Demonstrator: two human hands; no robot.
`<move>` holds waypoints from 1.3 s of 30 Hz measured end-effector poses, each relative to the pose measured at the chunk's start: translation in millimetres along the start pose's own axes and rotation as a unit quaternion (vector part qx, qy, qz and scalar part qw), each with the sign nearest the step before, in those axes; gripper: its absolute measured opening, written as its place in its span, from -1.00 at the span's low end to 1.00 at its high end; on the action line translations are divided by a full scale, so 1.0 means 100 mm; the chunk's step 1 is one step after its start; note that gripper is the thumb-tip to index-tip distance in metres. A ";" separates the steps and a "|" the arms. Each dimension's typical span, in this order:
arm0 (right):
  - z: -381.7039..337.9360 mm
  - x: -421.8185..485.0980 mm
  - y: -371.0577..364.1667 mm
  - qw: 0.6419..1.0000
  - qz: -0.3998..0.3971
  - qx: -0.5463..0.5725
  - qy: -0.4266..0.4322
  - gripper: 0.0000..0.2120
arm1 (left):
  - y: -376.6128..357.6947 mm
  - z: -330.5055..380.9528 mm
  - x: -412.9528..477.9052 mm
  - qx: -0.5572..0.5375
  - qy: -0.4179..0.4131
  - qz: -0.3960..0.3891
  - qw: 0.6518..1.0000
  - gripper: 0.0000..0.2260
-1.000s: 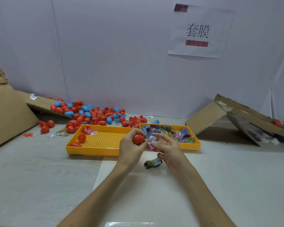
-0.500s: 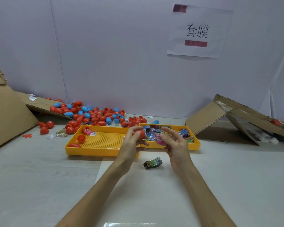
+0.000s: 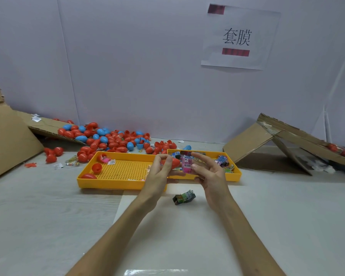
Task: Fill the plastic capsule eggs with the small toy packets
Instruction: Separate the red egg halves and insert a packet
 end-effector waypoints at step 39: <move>-0.09 -0.03 0.04 0.995 0.021 -0.082 0.051 -0.83 | -0.08 -0.01 -0.02 0.047 -0.009 -0.078 0.996 -0.75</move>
Point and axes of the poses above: each hand's wrist, its own x-axis towards the middle knuckle, its own y-axis out of the back of the hand, z = x × y, the point moved 10 cm from there along x, towards the middle knuckle, and after that the axes turned 9 degrees about -y, right-handed, at the moved point
